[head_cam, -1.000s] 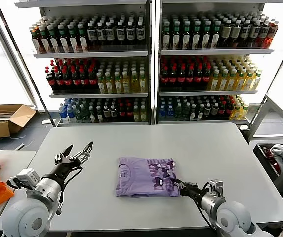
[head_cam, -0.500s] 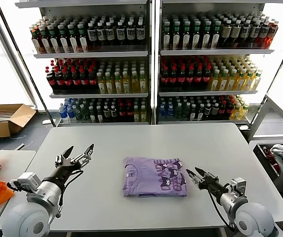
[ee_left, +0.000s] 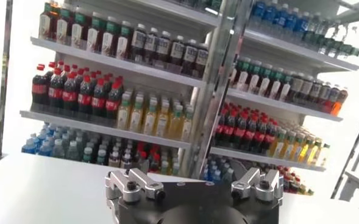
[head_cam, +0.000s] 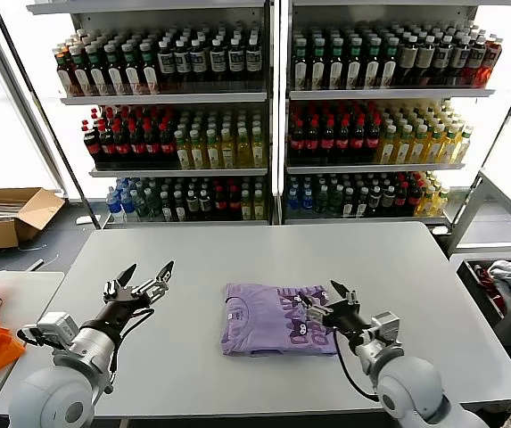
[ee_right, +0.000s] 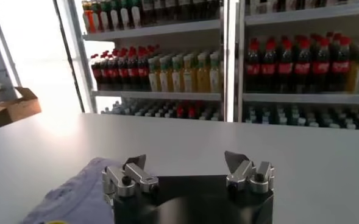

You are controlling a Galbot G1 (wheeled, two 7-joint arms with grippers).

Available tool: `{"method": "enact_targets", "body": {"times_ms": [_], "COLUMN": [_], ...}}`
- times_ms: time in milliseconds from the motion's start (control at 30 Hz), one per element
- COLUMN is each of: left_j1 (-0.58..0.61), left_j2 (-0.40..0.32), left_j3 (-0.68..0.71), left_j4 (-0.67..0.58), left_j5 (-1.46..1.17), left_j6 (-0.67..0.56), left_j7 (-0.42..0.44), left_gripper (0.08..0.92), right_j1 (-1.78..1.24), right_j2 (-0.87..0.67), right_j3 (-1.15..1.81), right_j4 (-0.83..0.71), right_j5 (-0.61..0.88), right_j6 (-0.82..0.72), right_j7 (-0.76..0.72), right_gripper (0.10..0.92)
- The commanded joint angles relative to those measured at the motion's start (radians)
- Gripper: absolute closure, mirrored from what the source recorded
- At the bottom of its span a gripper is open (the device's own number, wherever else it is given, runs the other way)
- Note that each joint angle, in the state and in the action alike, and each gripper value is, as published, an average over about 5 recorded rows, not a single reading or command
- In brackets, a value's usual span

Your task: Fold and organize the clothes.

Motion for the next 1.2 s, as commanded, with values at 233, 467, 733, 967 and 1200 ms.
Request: {"method": "enact_targets", "body": {"times_ms": [233, 467, 733, 967, 1200], "left_j1": [0.061, 0.063, 0.050, 0.048, 0.074], "left_j2": [-0.016, -0.020, -0.005, -0.024, -0.040], "left_j3": [-0.060, -0.060, -0.055, -0.049, -0.063], "left_j4": [-0.005, 0.012, 0.012, 0.009, -0.040], "left_j5": [0.008, 0.009, 0.007, 0.014, 0.053], "left_j6": [-0.016, -0.022, -0.022, -0.022, -0.016], "left_j7": [0.021, 0.030, 0.033, 0.044, 0.074], "left_gripper": [0.177, 0.177, 0.177, 0.177, 0.177], "right_j1": [0.311, 0.260, 0.119, -0.248, -0.533], "right_j2": [0.275, 0.218, 0.050, -0.021, 0.119], "right_j3": [-0.399, -0.372, -0.002, 0.509, 0.792], "right_j4": [-0.334, -0.278, 0.135, 0.310, 0.341], "right_j5": [-0.170, -0.215, -0.079, -0.044, -0.047], "right_j6": [-0.131, -0.159, 0.001, 0.085, 0.190], "right_j7": [0.164, 0.171, 0.111, -0.003, -0.166], "right_gripper": [0.202, 0.203, 0.203, 0.203, 0.203]}}
